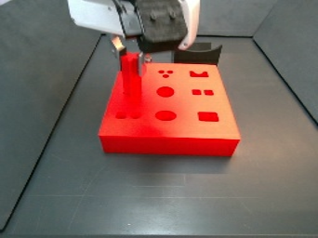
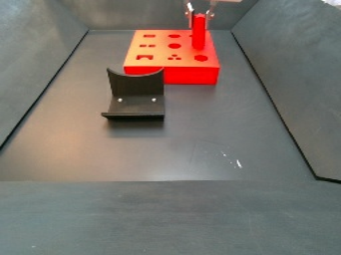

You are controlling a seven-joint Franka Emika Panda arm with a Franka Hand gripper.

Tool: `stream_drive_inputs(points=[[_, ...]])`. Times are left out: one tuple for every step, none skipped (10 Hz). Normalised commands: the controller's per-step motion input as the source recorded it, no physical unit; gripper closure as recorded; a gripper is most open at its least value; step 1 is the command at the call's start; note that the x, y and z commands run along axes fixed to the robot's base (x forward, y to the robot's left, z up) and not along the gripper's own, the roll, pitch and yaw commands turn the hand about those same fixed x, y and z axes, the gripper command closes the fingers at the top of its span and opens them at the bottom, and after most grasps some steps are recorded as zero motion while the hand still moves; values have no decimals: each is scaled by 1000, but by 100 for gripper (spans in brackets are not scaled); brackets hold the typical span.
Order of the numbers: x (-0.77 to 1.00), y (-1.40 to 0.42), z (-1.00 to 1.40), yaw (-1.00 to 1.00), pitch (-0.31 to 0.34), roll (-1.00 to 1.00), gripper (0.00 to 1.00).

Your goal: Insert the star object.

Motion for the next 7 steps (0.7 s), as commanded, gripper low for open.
stream_drive_inputs(points=[[69,-83,-1000,-91,-46,163,100],[0,-106,-1000,-34,-46,100,100],[-11,-120,-1000,-40,-29,34,100],[-43,-117,-1000,-31,-14,24,100],[-29,-60,-1000,-71,-34,24,100],[-149,0,-886,-60,-130,36,100],[0,0,0,0,0,0,100]])
